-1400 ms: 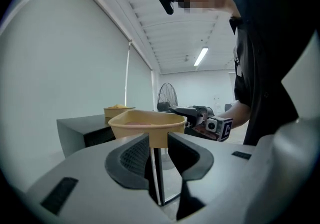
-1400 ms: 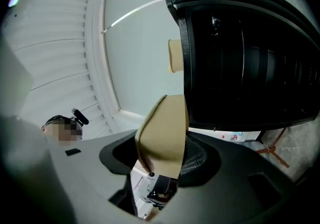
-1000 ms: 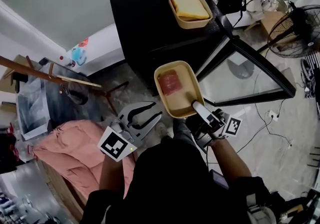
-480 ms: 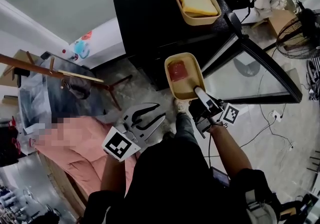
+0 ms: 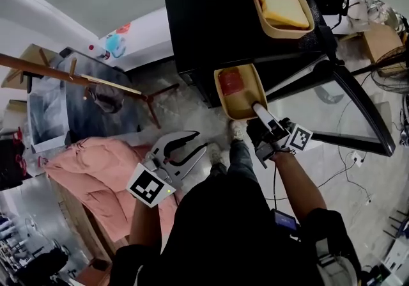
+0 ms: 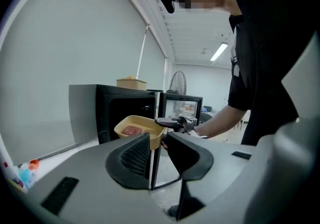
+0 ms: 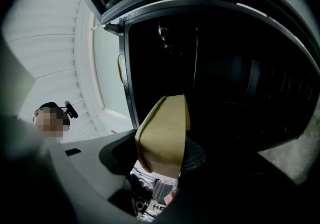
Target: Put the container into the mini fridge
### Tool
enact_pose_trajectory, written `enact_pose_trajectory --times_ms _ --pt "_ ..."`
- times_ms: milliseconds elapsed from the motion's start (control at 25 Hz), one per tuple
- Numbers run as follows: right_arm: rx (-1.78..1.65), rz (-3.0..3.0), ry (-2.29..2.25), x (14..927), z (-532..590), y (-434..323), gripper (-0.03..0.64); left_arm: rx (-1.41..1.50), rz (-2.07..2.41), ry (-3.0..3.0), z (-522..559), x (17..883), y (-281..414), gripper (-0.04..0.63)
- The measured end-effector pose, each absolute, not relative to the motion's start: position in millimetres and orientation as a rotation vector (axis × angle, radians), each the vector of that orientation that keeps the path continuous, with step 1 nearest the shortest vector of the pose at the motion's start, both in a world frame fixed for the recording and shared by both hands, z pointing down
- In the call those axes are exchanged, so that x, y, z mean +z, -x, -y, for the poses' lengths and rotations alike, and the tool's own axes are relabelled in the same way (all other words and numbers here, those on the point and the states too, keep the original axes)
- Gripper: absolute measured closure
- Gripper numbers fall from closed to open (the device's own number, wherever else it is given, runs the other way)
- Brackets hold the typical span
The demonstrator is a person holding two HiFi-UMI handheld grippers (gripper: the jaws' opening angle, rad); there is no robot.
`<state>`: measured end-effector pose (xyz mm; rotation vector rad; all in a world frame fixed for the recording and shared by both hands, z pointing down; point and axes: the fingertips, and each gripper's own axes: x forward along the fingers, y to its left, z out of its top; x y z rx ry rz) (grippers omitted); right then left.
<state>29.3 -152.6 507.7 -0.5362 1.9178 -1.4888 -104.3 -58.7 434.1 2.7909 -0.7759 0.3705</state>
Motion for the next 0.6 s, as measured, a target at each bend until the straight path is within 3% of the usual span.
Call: enact_pose_trajectory --times_ms 600 --pt "-1.539 -1.847 0.508 504.2 186.6 -23.0 0.393 0.336 0.875 -2.761 70.1 423.5 106.7 0.481"
